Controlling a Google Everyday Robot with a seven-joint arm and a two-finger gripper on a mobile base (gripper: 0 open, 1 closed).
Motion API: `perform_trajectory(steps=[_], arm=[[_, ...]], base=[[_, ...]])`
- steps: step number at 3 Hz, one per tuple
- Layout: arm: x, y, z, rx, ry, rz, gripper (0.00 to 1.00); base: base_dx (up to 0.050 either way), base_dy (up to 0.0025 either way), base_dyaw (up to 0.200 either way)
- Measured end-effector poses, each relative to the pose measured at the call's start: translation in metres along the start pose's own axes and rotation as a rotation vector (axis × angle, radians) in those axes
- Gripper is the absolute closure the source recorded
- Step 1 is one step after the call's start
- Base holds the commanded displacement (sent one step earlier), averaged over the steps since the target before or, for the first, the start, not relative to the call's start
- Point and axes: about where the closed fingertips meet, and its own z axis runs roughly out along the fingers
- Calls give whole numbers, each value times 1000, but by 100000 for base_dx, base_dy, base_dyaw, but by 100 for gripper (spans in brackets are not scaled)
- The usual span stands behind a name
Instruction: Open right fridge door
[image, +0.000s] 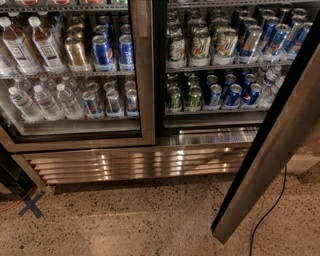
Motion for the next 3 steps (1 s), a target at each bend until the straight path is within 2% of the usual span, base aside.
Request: perform_trajectory(steps=[3], arm=[[0,1,0,-2,1,0,0]], base=[[0,0,0]])
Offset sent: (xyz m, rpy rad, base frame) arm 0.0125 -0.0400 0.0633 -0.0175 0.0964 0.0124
